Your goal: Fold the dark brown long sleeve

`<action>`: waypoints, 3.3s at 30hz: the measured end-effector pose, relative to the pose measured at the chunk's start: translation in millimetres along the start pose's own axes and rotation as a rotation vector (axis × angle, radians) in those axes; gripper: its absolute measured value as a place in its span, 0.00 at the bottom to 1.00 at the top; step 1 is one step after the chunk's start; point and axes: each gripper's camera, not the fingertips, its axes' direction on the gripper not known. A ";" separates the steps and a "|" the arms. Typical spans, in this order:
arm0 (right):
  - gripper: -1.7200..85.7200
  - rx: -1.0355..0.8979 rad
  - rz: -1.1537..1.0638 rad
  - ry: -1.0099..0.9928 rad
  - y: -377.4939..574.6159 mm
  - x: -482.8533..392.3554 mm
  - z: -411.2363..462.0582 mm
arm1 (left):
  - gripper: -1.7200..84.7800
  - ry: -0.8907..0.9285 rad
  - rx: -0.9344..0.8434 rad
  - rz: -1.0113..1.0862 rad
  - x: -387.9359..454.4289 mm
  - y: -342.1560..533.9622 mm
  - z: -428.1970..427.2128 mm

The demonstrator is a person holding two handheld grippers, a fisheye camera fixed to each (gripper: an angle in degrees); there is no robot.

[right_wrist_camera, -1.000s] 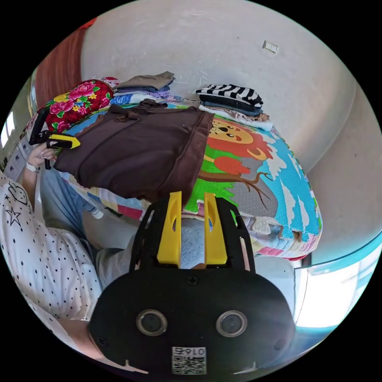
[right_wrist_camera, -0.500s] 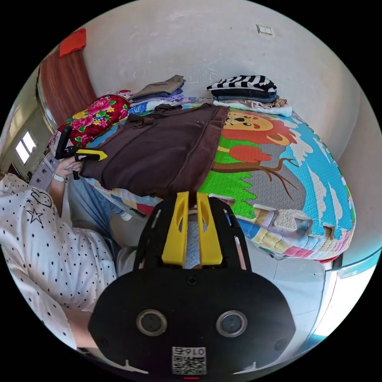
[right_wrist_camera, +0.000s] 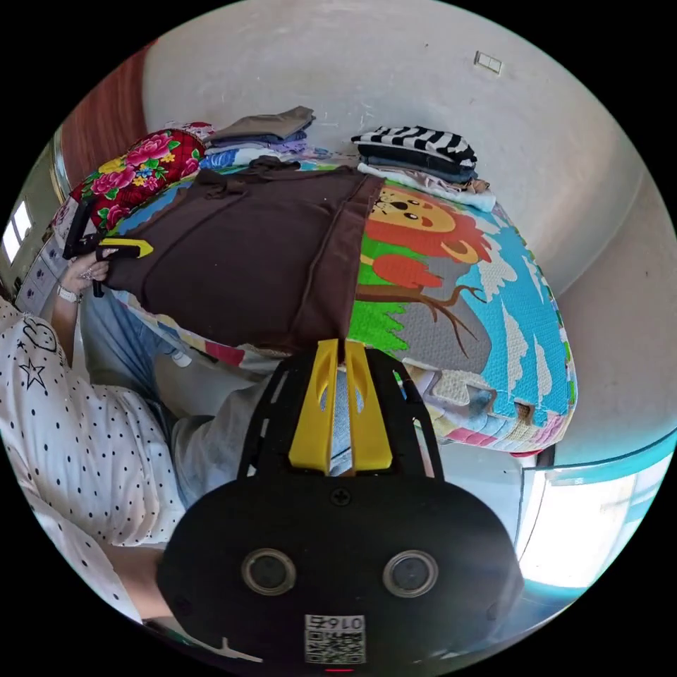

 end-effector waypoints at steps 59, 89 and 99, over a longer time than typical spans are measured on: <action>0.06 0.184 -0.332 -0.237 -766.0 56.2 199.9 | 0.06 -0.437 -0.221 0.009 -161.9 -451.5 169.5; 0.04 0.267 -0.395 -0.382 -837.6 46.4 218.8 | 0.04 0.349 -0.349 -0.063 -109.0 -300.6 64.9; 0.10 0.145 -0.683 -0.316 -852.6 -11.8 226.8 | 0.07 -0.380 -0.195 -0.043 -281.1 -385.8 103.5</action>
